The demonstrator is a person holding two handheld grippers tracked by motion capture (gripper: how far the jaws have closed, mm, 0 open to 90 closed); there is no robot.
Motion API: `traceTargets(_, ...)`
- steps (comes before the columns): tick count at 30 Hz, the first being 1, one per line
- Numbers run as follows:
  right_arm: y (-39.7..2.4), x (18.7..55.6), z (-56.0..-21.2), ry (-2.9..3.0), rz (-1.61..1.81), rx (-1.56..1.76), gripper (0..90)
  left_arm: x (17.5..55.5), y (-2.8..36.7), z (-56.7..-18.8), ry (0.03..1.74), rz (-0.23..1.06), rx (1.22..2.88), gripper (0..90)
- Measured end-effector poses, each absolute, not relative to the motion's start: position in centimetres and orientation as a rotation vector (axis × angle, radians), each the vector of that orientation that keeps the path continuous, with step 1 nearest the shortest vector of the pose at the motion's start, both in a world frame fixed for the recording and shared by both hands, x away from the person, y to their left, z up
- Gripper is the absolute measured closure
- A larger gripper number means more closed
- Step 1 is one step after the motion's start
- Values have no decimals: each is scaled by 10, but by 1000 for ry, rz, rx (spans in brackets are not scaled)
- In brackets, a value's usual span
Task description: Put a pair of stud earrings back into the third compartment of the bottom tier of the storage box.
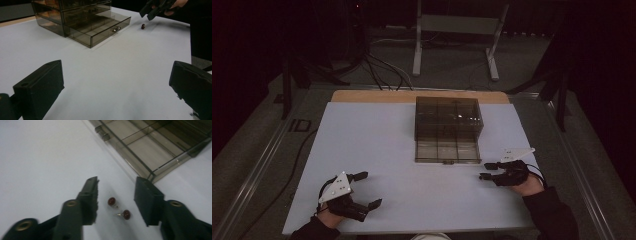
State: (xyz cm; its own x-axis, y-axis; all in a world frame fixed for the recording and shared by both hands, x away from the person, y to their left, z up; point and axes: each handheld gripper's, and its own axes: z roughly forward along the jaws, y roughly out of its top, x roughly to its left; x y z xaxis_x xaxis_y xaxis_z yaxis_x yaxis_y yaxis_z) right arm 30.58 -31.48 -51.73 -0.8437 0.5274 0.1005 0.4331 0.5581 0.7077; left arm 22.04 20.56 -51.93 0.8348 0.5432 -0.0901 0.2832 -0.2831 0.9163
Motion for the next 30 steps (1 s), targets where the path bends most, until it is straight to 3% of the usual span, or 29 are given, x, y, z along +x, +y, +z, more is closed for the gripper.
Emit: traceTargets(30,-300,309,-540,2757,1012,691,789,220,205,-520,621,291,1888,8)
